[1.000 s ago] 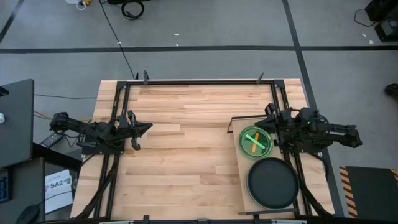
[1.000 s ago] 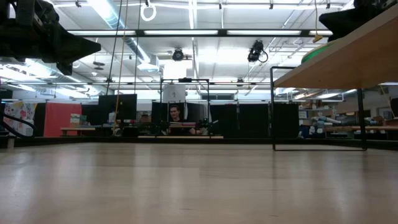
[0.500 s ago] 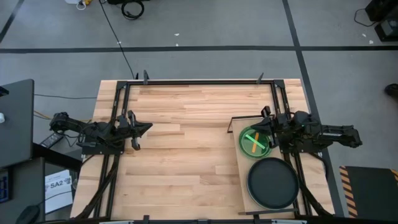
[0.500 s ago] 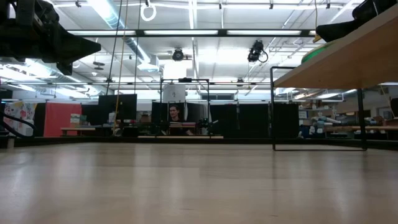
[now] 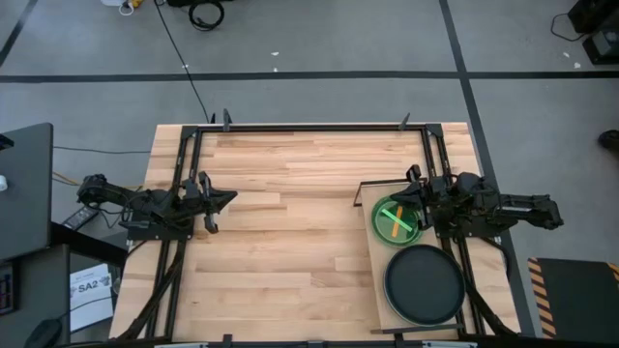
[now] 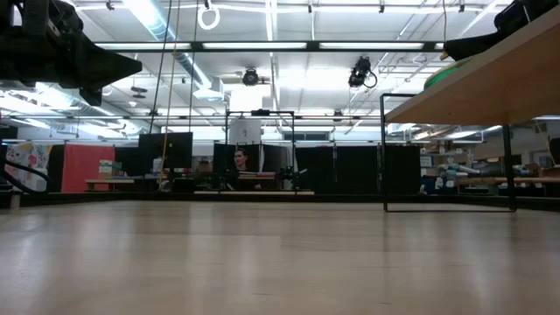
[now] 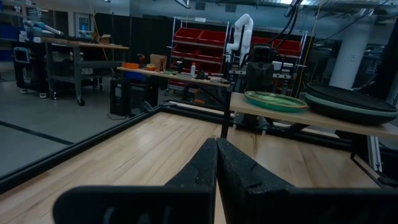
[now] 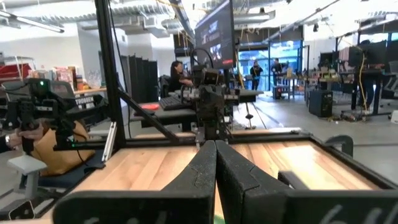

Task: Place and stack plates onto a shelf
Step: Return to Home Position

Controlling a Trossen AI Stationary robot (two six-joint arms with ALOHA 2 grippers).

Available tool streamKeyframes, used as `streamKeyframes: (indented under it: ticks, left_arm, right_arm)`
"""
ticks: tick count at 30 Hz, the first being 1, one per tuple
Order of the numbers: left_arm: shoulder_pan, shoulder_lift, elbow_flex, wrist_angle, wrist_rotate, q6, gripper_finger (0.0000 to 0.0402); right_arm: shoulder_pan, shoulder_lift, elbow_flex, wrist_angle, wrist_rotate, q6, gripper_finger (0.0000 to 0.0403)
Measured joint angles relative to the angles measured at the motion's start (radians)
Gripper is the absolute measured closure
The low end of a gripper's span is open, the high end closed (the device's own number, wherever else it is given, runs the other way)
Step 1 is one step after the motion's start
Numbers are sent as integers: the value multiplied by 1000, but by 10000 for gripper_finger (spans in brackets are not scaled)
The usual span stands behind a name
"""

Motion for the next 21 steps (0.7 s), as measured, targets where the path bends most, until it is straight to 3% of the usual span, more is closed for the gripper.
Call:
streamKeyframes:
  ticks: [8, 21]
  left_arm:
    - [0, 0, 0, 0, 0, 0, 390]
    - [0, 0, 0, -14, 0, 0, 390]
  right_arm:
    - [0, 0, 0, -26, 88, -9, 390]
    - [0, 0, 0, -32, 95, -28, 390]
